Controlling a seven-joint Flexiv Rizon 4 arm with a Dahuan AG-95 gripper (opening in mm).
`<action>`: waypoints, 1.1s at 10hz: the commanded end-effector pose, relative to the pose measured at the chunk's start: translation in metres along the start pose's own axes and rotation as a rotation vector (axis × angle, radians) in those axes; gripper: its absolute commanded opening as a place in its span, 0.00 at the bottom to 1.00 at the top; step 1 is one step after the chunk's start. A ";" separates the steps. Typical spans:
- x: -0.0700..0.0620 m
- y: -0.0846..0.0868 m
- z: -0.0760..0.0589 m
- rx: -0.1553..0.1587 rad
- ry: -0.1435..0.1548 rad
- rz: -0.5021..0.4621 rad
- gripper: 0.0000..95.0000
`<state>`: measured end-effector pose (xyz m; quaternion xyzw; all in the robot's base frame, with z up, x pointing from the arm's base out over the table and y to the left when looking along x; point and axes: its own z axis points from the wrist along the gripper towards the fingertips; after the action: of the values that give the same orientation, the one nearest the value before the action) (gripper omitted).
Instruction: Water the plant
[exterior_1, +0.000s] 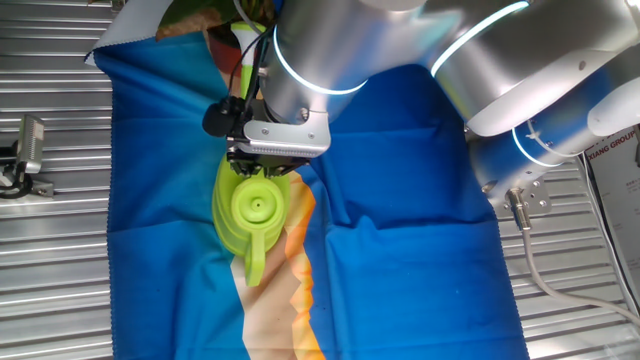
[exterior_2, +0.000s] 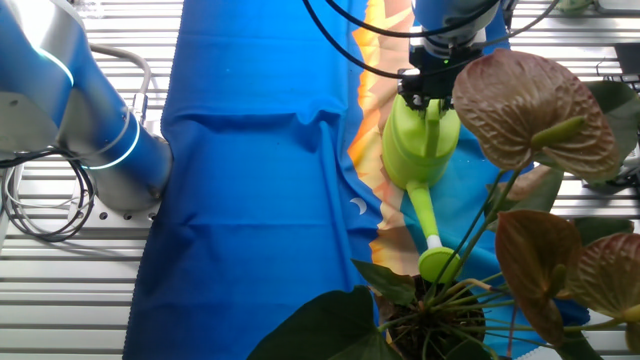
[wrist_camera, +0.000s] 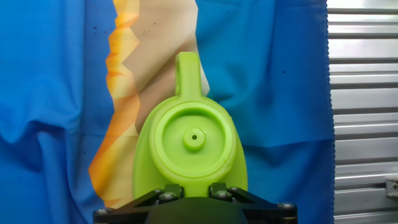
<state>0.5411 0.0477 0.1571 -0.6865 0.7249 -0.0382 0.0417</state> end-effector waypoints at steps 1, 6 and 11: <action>0.001 0.000 -0.001 0.003 -0.001 0.004 0.00; 0.001 0.000 -0.002 0.000 0.001 0.012 0.00; 0.000 0.001 -0.004 -0.007 0.001 0.023 0.00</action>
<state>0.5395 0.0476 0.1605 -0.6784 0.7328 -0.0360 0.0392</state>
